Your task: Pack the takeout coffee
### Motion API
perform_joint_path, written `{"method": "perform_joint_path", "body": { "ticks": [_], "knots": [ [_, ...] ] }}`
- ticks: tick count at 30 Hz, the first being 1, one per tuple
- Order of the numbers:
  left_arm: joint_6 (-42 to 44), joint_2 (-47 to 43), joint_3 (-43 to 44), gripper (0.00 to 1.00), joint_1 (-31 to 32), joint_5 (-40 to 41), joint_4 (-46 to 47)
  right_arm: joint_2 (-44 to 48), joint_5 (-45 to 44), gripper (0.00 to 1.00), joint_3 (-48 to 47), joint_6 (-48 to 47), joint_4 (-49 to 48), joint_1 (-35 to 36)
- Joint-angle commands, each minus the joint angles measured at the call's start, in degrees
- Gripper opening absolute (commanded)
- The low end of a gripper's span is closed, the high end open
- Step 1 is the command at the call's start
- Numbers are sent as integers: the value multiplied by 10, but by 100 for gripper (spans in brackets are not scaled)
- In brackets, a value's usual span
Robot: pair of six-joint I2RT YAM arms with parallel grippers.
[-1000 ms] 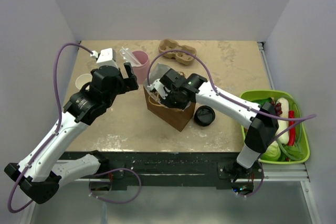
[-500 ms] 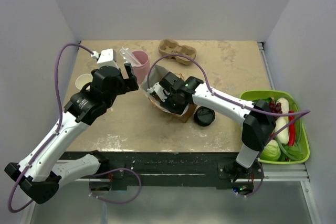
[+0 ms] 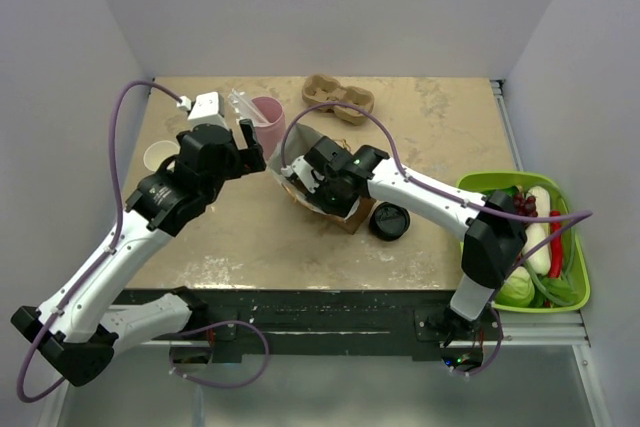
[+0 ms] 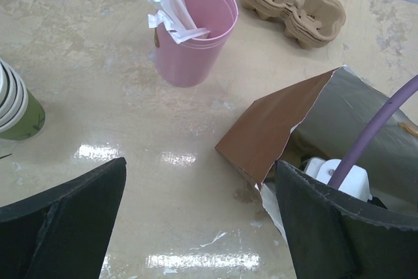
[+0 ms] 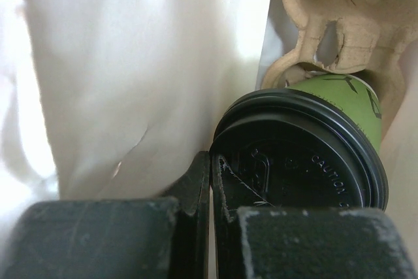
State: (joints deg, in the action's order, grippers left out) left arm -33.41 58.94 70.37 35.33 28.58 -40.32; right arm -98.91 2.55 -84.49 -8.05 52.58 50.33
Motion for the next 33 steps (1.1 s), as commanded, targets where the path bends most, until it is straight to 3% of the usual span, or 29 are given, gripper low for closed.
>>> {"method": "perform_joint_path", "body": {
  "ticks": [1, 20, 33],
  "knots": [
    [7, 8, -3, 100, -1, -9, 27, 24, -8, 0, 12, -4, -11, -7],
    [19, 25, -5, 100, -1, -34, 42, 44, -8, 0, 17, -2, -18, -14],
    [27, 129, 5, 100, 24, -103, 72, 65, 1, 0, 23, -6, -29, -19]
  ]
}}
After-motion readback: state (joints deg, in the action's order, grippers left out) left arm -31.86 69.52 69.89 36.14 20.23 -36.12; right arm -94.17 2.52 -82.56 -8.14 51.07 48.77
